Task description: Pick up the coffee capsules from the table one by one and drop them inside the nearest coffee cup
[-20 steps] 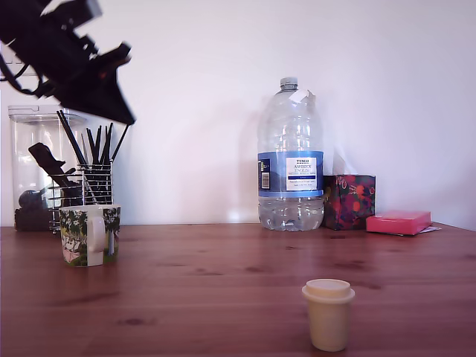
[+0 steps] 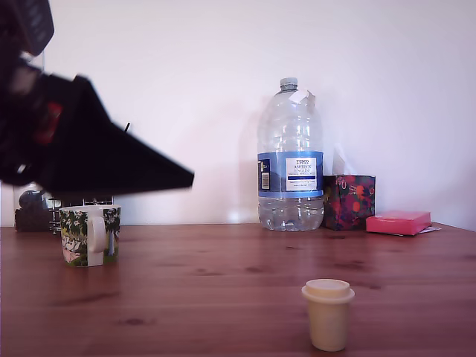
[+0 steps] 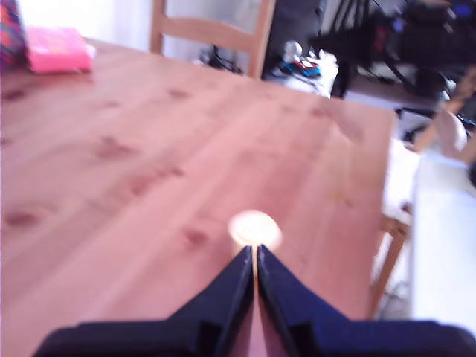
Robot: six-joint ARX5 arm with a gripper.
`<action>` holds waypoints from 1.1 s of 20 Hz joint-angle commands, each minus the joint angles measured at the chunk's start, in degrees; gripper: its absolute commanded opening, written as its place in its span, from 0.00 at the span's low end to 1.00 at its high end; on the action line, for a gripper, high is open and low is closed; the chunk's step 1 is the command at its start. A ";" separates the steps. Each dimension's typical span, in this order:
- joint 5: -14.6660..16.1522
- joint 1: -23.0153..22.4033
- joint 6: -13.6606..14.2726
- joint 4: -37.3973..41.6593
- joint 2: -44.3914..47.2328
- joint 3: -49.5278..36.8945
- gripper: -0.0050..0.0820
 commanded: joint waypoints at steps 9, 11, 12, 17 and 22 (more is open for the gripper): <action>-5.46 -3.19 0.13 0.90 0.17 -2.97 0.34; -6.78 -3.19 -0.04 1.46 0.44 -2.97 0.70; -6.91 -3.19 0.55 1.86 0.57 -2.97 0.79; -7.08 -3.21 1.40 4.50 2.73 -2.75 0.80; -7.08 -4.33 1.42 8.98 8.20 -1.46 0.80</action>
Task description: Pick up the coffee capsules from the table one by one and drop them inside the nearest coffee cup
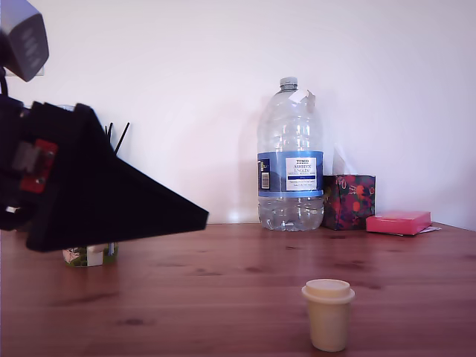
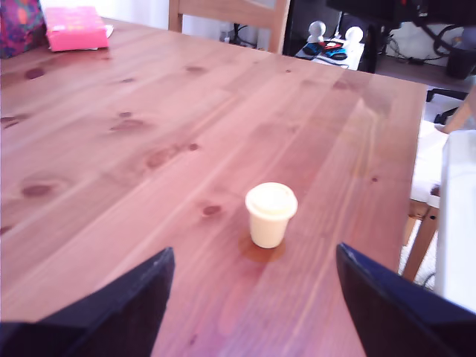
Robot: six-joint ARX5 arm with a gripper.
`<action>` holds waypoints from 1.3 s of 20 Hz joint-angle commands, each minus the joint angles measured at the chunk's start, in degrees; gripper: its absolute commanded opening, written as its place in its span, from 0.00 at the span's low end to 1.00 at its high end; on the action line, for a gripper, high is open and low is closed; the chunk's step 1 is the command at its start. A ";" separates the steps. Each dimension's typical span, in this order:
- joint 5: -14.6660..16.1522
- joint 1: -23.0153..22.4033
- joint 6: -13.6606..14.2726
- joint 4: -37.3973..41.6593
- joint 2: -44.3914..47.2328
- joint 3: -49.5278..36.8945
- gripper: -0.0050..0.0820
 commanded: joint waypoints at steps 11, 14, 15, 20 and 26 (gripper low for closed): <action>0.09 -4.87 1.16 -4.33 20.59 17.86 0.80; 0.11 -4.87 2.01 -11.23 23.71 22.95 0.80; 0.11 -4.87 2.27 -13.44 24.74 24.57 0.80; 0.35 -5.01 3.89 -24.63 28.83 31.65 0.80; 0.57 -5.70 5.75 -33.22 32.17 37.70 0.79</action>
